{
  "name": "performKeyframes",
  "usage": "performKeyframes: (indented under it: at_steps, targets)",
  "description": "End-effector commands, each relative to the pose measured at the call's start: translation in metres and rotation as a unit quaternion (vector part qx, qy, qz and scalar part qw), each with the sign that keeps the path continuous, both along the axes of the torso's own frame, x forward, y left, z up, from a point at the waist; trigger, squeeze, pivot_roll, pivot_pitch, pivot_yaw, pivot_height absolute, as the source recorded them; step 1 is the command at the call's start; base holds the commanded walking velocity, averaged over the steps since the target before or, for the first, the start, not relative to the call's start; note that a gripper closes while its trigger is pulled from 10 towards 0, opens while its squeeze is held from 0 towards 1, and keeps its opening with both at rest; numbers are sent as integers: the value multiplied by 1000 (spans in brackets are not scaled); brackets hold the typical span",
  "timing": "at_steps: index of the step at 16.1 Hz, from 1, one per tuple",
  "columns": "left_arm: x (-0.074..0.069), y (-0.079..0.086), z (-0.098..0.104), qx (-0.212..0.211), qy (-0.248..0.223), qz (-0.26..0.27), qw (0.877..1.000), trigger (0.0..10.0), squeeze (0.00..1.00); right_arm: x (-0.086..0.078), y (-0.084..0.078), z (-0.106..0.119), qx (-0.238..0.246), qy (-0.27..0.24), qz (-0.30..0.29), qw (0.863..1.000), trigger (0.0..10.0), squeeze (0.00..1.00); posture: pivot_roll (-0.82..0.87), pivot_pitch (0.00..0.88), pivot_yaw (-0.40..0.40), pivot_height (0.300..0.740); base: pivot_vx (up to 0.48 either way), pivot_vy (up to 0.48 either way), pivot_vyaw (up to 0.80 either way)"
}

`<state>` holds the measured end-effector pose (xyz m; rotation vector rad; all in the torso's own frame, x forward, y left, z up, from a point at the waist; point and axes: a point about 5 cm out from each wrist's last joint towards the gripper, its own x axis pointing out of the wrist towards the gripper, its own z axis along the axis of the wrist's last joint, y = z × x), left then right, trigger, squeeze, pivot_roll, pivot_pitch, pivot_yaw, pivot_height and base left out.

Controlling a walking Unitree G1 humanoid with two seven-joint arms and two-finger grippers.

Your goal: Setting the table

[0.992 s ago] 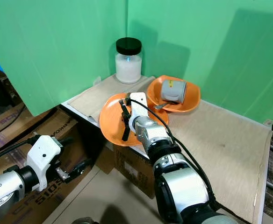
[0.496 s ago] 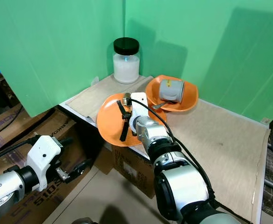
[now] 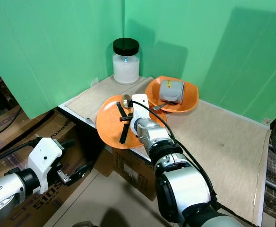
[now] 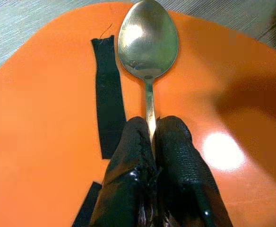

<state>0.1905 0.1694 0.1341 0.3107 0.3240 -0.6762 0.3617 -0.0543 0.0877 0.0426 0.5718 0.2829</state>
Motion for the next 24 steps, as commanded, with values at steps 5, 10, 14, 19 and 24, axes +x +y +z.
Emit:
performKeyframes:
  at_steps: [5, 10, 14, 19, 24]
  targets:
    - [2, 0, 3, 8, -10, -2, 1000, 10000, 0, 7, 8, 18, 51, -31, 18, 998, 0, 0, 179, 0, -33, 740, 0, 0, 0]
    - [3, -1, 9, 9, -23, -10, 1000, 10000, 0, 17, -3, 78, 151, -144, 66, 976, 0, 0, 184, 0, -31, 740, 0, 0, 0]
    - [12, -12, 16, -23, -40, -21, 999, 10000, 0, -6, -47, 123, 201, -227, 72, 950, 0, 0, 160, 0, -12, 740, 0, 0, 0]
    - [39, -44, 25, -76, -99, -5, 992, 10000, 0, -70, -113, 152, 151, -319, 17, 936, 10000, 0, 103, 0, 5, 740, 0, 0, 0]
    - [60, -49, 34, -83, -158, 88, 980, 10000, 0, -100, -112, 141, 51, -352, -47, 933, 10000, 0, 100, 0, -13, 740, 0, 0, -731]
